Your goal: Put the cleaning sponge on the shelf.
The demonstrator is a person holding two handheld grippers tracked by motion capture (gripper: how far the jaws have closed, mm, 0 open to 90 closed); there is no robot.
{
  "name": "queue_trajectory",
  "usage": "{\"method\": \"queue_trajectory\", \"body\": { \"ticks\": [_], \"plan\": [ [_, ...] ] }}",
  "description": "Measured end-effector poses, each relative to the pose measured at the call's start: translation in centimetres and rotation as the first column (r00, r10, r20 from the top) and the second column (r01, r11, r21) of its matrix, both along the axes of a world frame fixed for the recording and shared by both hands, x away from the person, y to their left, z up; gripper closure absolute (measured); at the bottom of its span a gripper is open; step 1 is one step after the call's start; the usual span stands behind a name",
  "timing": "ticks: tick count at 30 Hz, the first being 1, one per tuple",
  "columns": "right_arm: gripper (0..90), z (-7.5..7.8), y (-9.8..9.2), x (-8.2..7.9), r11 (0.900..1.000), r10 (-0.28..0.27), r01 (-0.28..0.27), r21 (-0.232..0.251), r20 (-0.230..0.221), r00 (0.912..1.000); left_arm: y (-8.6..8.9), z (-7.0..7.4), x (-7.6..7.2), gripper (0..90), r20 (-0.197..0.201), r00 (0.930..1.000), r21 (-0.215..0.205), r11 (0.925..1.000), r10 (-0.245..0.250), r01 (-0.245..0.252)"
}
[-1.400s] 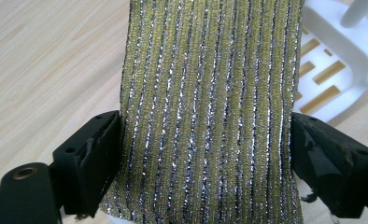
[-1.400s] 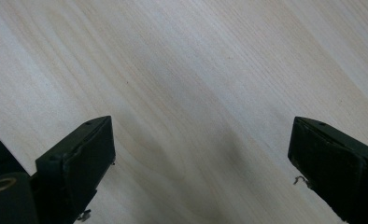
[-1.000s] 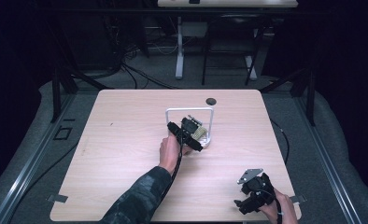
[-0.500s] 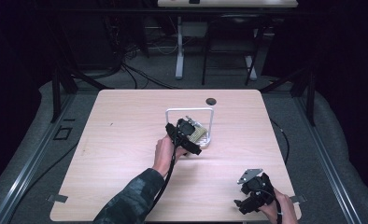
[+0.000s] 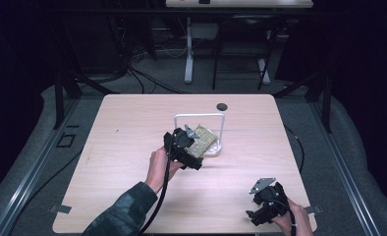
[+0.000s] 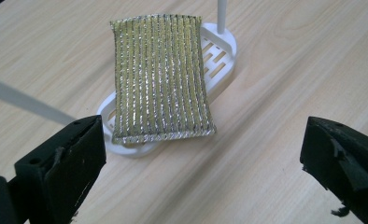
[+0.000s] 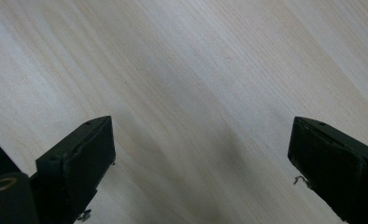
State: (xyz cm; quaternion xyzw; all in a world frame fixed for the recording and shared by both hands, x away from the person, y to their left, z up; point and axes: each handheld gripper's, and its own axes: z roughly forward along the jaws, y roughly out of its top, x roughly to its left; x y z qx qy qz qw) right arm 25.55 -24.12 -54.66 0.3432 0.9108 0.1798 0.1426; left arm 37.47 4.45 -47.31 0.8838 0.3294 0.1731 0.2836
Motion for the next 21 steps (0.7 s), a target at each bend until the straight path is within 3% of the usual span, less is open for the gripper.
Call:
{"method": "queue_trajectory", "body": {
  "ticks": [7, 17, 19, 21],
  "plan": [
    [6.7, 0.0, 0.1, 0.0, 1.0, 0.003, -0.003, -0.004, -0.002, 1.0, 2.2, 1.2, -1.9, 0.1, 0.019, 0.9998, -0.02, 0.9998, 0.002, -0.002],
    [6.7, 0.0, 0.2, -0.1, 1.0, -0.002, 0.002, -0.01, -0.006, 1.0, 5.5, 1.8, -4.4, 0.0, 0.027, 0.9994, -0.024, 0.9995, 0.021, -0.02],
    [6.7, 0.0, 0.2, -0.1, 1.0, 0.003, -0.003, -0.015, -0.005, 1.0, 6.5, 1.9, -5.0, 0.0, 0.021, 0.9994, -0.034, 0.9991, 0.026, -0.025],
    [6.7, 0.0, 0.2, -0.1, 1.0, 0.005, -0.005, -0.016, -0.005, 1.0, 7.5, 1.8, -5.5, 0.0, 0.003, 0.9993, -0.073, 0.9967, 0.037, -0.037]
  ]
}}
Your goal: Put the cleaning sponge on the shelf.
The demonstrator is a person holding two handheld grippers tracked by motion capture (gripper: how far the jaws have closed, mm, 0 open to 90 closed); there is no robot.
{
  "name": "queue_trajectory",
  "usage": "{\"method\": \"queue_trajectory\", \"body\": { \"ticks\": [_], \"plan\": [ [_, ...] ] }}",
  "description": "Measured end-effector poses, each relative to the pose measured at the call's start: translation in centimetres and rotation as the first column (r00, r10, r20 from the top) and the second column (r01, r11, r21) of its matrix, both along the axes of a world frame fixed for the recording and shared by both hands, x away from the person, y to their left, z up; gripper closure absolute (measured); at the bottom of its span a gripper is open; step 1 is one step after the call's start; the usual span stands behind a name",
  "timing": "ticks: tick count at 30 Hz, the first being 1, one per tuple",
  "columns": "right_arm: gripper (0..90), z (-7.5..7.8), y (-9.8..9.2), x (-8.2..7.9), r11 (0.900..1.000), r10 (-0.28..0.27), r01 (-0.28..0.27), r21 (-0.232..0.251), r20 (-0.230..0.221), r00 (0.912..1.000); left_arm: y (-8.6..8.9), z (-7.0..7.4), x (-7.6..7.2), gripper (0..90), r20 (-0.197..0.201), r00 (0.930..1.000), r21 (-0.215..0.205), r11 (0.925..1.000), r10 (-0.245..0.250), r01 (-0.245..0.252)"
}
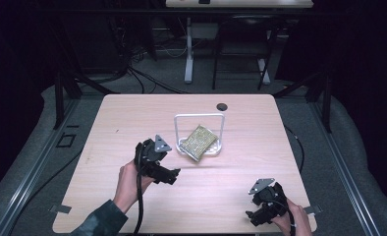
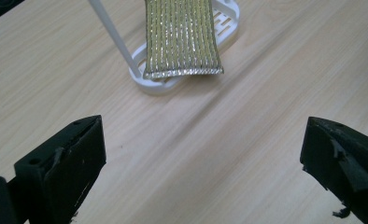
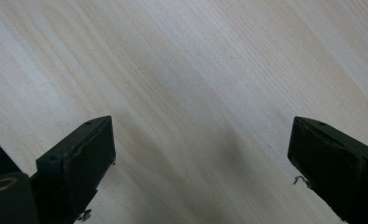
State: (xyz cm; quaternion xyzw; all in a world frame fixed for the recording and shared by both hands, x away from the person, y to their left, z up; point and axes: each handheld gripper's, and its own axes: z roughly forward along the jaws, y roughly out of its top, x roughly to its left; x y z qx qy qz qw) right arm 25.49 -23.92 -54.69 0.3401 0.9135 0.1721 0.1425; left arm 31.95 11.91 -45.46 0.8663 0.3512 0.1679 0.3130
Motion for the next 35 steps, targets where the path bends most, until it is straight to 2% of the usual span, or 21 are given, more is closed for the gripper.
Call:
{"method": "queue_trajectory", "body": {
  "ticks": [3, 4, 9, 16, 17, 19, 20, 28, 35],
  "plan": [
    [6.7, -0.1, 0.0, 0.0, 1.0, -0.003, 0.003, 0.005, 0.0, 1.0, 1.4, -0.2, -0.8, 0.1, -0.022, 0.9997, -0.023, 0.9997, 0.012, -0.012],
    [6.7, -0.1, 0.0, 0.0, 1.0, 0.001, -0.001, 0.002, 0.0, 1.0, 2.1, -0.5, -1.3, 0.1, -0.026, 0.9994, -0.019, 0.9995, 0.023, -0.023],
    [6.7, -0.1, 0.1, -0.1, 1.0, -0.005, 0.005, 0.0, -0.003, 1.0, 3.3, -1.2, -2.4, 0.1, -0.033, 0.9986, 0.009, 0.9991, 0.041, -0.04],
    [6.8, -0.1, 0.1, 0.0, 1.0, 0.002, -0.002, -0.011, -0.003, 1.0, 5.1, -3.5, -4.1, 0.0, -0.077, 0.9952, 0.028, 0.9979, 0.06, -0.058],
    [6.8, -0.2, 0.1, 0.0, 1.0, 0.001, -0.001, -0.01, -0.006, 1.0, 5.6, -4.3, -4.6, 0.0, -0.091, 0.9935, 0.028, 0.9974, 0.069, -0.066],
    [6.8, -0.2, 0.1, 0.0, 1.0, 0.0, 0.0, -0.009, -0.007, 1.0, 5.9, -4.8, -4.9, 0.0, -0.104, 0.9917, 0.02, 0.997, 0.076, -0.074],
    [6.8, -0.3, 0.1, 0.0, 1.0, 0.001, -0.001, -0.009, -0.003, 1.0, 6.3, -5.4, -5.2, 0.0, -0.115, 0.9895, 0.023, 0.9961, 0.087, -0.085],
    [6.9, -0.3, 0.1, 0.0, 1.0, 0.007, -0.007, -0.012, -0.004, 1.0, 6.8, -7.0, -5.2, 0.0, -0.138, 0.9866, 0.035, 0.9958, 0.088, -0.084],
    [7.0, -0.3, 0.1, 0.0, 1.0, 0.002, -0.002, -0.007, -0.008, 1.0, 6.7, -7.5, -5.0, 0.5, -0.151, 0.9853, 0.04, 0.9964, 0.079, -0.074]
  ]
}}
